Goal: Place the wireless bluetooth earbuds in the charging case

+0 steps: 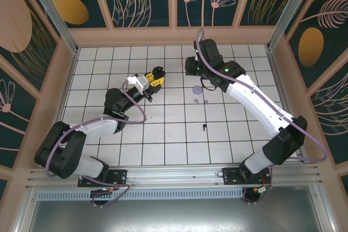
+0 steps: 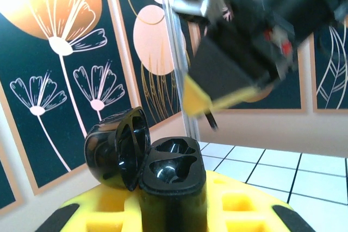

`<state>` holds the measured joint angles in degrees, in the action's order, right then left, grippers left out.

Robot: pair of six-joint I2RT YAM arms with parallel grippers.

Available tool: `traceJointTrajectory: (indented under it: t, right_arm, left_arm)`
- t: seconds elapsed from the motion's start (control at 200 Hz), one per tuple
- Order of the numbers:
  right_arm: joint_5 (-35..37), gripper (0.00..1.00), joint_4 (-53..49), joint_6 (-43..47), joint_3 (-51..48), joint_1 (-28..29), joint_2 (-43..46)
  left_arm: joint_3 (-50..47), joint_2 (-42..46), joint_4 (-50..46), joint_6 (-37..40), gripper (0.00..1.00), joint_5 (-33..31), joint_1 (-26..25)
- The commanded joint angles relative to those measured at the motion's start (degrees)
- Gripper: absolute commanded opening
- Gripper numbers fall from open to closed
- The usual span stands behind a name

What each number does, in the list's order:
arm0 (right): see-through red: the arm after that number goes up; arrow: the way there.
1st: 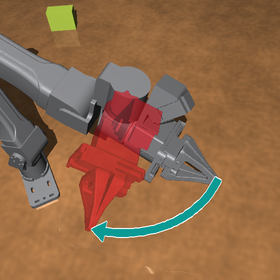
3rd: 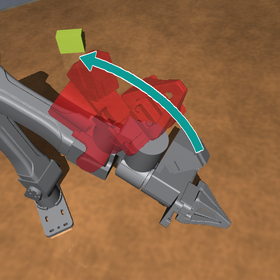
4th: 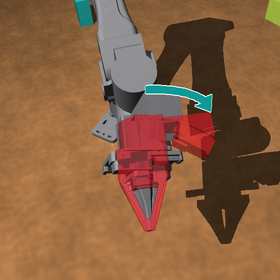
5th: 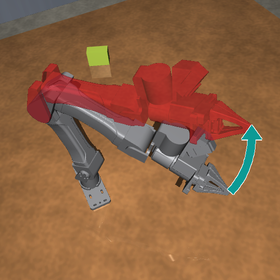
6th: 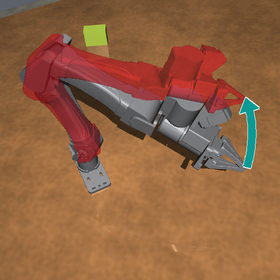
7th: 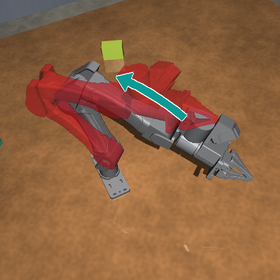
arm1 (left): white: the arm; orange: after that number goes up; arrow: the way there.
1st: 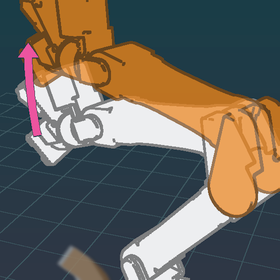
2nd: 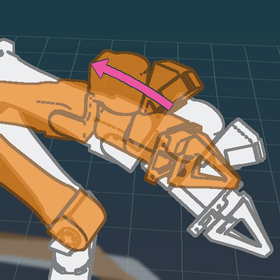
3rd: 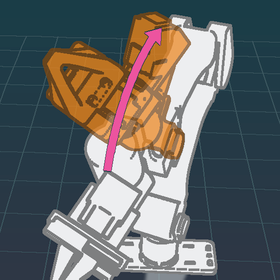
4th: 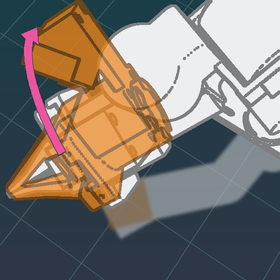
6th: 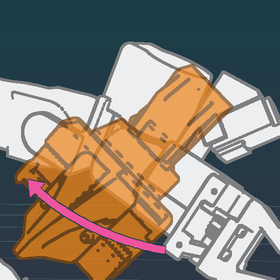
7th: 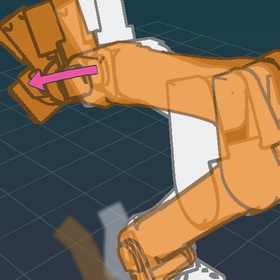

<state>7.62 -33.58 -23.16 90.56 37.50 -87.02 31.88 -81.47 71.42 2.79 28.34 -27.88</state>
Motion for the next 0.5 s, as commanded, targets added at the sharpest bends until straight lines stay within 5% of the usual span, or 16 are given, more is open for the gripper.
traceJointTrajectory:
  t: [0.0,0.495]
  right_arm:
    - [-0.90,0.15,1.82,3.88,3.68,0.50,2.29]
    - [-1.03,0.16,17.32,9.64,-3.20,9.42,8.57]
  left_arm:
    - [-0.07,-1.20,3.34,5.40,0.00,-1.11,-1.02]
    - [7.16,-5.26,-1.04,4.15,0.00,-0.04,-1.83]
